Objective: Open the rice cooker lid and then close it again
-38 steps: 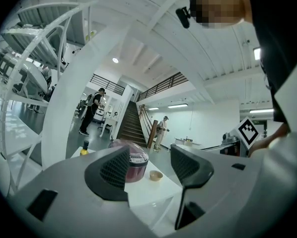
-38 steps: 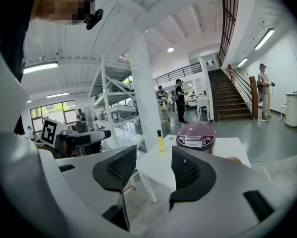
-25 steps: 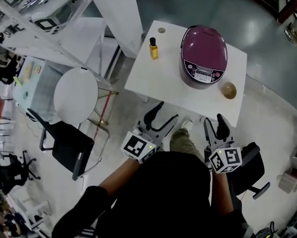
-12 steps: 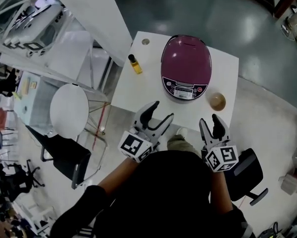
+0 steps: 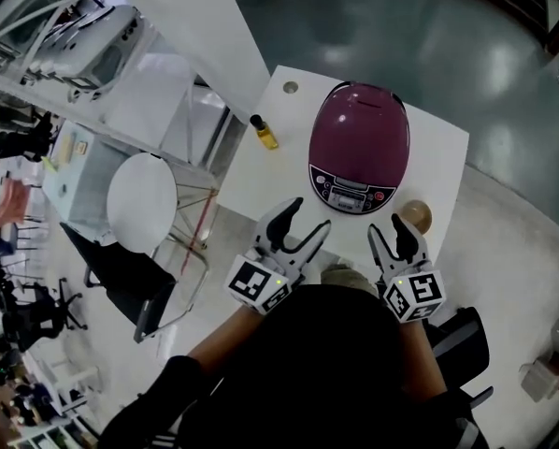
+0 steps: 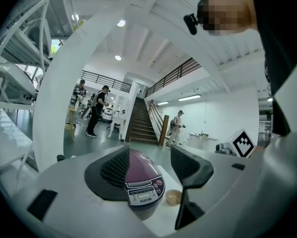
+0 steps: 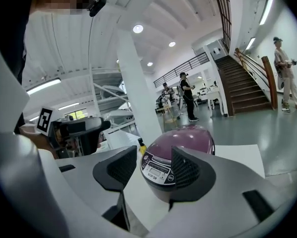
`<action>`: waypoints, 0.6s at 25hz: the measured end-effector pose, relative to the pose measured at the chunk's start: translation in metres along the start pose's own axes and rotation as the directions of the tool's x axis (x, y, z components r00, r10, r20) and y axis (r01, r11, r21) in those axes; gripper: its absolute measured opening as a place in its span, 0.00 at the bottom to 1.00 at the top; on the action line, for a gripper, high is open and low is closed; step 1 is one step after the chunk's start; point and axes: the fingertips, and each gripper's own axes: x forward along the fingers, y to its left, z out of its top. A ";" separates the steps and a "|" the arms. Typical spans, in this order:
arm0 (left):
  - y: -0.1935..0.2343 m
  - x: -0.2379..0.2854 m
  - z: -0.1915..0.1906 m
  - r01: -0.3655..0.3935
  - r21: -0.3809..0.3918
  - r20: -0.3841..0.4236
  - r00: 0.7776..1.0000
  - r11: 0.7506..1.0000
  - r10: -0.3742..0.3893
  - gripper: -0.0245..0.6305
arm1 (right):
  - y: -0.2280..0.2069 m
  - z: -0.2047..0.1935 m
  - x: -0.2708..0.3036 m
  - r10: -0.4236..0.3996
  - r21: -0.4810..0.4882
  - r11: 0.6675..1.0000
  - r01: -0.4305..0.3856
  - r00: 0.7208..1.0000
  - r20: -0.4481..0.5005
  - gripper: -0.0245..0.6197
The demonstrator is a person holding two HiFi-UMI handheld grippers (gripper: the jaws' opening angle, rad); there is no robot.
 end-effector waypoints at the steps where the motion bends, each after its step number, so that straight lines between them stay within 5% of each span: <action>1: 0.001 0.002 0.003 -0.010 -0.001 0.006 1.000 1.000 0.010 0.40 | -0.002 0.001 0.005 0.011 0.005 1.000 -0.011 1.000 -0.004 0.33; 4: 0.004 0.006 0.006 -0.039 -0.008 0.023 0.999 0.999 0.039 0.40 | -0.006 0.003 0.015 0.023 0.009 1.000 -0.023 1.000 -0.003 0.30; 8: 0.013 0.007 0.005 -0.050 -0.027 0.020 0.999 0.998 0.051 0.40 | -0.010 0.012 0.025 -0.010 -0.010 1.000 0.010 1.000 0.012 0.07; 15: 0.040 0.019 0.004 0.015 -0.025 -0.003 1.000 1.000 -0.015 0.40 | 0.001 -0.003 0.062 -0.038 -0.058 0.998 0.031 0.993 -0.113 0.04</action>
